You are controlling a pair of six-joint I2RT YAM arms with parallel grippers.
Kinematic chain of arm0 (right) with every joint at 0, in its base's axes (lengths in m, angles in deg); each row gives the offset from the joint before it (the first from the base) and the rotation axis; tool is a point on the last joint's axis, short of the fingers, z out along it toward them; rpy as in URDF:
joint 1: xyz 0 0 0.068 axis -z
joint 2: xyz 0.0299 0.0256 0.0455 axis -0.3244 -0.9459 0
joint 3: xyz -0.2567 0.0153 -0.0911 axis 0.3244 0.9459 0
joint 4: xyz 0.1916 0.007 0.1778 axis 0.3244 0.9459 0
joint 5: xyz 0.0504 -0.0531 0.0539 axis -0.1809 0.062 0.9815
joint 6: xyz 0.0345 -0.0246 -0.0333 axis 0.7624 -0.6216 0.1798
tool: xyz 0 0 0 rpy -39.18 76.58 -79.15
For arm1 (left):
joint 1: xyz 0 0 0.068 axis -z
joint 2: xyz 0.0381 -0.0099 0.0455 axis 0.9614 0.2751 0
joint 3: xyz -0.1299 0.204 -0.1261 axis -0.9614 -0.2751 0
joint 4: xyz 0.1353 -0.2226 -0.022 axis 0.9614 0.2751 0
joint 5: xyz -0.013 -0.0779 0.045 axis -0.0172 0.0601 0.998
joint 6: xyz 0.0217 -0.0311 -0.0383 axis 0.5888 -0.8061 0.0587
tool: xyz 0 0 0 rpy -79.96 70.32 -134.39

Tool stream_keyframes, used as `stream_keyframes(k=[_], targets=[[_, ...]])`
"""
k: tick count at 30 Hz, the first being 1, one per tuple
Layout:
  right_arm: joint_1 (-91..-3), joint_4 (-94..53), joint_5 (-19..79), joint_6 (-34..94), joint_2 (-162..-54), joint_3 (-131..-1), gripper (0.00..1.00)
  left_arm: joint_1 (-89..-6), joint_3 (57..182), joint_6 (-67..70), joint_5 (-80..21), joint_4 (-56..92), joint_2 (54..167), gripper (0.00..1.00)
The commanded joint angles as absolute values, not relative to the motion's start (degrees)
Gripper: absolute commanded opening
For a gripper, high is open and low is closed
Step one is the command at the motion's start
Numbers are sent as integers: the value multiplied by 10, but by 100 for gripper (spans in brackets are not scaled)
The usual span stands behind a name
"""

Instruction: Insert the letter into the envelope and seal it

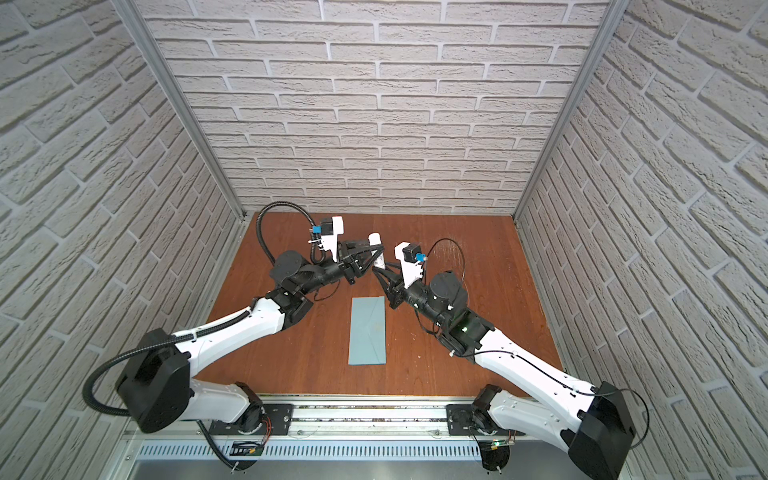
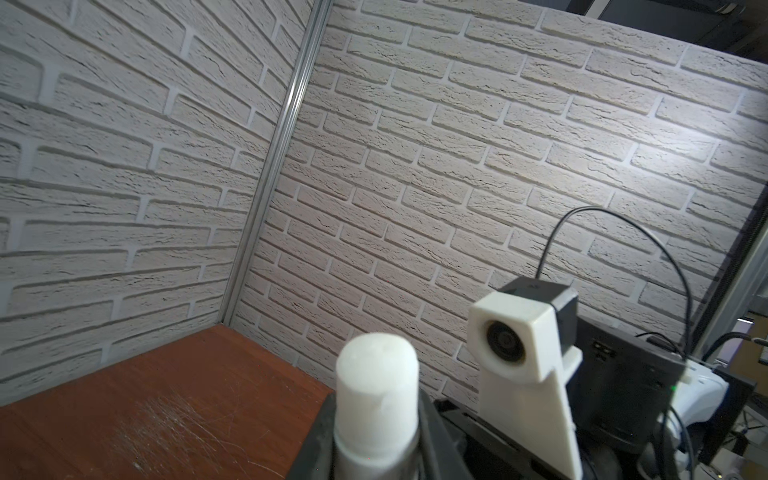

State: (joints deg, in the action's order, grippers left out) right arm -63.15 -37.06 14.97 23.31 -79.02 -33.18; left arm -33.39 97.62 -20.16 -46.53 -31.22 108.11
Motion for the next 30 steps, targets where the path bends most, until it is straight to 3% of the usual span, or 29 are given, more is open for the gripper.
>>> stream_keyframes(k=[1, 8, 13, 17, 22, 26, 30], targets=[[-702, -427, -33, 145, -778, -364, 6, -317, 972, -151, -372, -264, 1119, 0], [-819, -545, -239, -8, -844, -388, 6, -276, 980, -159, -329, -305, 1161, 0], [-854, -590, -313, -71, -892, -406, 6, -266, 987, -156, -318, -308, 1172, 0], [-857, -593, -320, -62, -891, -390, 13, -267, 984, -142, -316, -303, 1162, 0], [-851, -536, -312, -51, -867, -367, 36, -286, 987, -132, -343, -288, 1137, 0], [-813, -453, -227, 22, -810, -330, 50, -316, 987, -139, -384, -289, 1111, 0], [-756, -402, -110, 81, -744, -293, 54, -348, 984, -153, -431, -295, 1086, 0]])
